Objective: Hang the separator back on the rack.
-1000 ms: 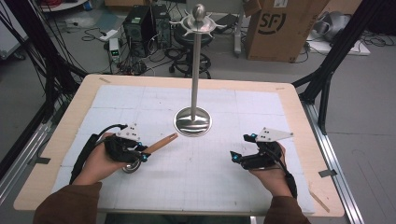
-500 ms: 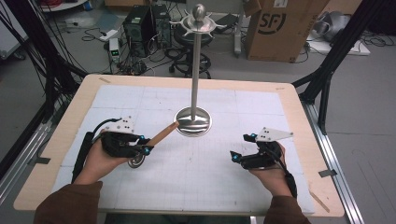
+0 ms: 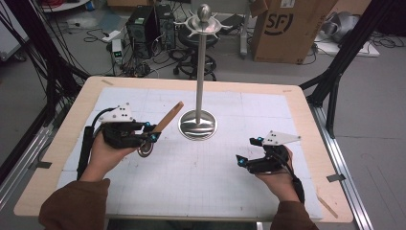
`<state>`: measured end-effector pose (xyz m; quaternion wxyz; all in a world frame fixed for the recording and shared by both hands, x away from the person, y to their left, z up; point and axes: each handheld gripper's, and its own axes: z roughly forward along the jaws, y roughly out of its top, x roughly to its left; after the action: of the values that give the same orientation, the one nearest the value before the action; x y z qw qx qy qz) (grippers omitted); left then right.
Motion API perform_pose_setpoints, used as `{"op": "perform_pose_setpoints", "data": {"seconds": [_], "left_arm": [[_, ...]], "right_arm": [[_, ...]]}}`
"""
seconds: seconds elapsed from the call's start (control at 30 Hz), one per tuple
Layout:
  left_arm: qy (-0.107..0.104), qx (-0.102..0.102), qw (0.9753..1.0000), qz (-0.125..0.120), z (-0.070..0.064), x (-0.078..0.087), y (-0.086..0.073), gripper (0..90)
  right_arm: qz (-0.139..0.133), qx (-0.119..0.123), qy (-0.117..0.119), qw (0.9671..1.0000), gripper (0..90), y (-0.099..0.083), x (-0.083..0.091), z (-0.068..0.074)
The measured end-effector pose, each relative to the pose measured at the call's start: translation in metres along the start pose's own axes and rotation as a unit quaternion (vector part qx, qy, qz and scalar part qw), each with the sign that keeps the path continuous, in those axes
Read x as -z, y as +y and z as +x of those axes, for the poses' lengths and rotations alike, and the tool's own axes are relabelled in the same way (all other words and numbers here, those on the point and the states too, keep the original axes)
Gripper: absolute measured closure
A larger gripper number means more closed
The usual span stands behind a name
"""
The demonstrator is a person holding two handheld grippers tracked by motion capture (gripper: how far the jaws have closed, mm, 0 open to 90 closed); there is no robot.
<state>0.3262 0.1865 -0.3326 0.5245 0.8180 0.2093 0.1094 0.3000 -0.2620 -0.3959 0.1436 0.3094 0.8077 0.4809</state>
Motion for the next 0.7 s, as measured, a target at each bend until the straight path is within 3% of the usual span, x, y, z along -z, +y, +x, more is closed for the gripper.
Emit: {"op": "perform_pose_setpoints", "data": {"seconds": [0.7], "left_arm": [[0.011, -0.005, 0.9988, -0.047, 0.009, 0.010, 0.043, 69.2]], "right_arm": [[0.000, -0.003, 0.000, 1.0000, 13.3, 0.000, 0.000, -0.001]]}}
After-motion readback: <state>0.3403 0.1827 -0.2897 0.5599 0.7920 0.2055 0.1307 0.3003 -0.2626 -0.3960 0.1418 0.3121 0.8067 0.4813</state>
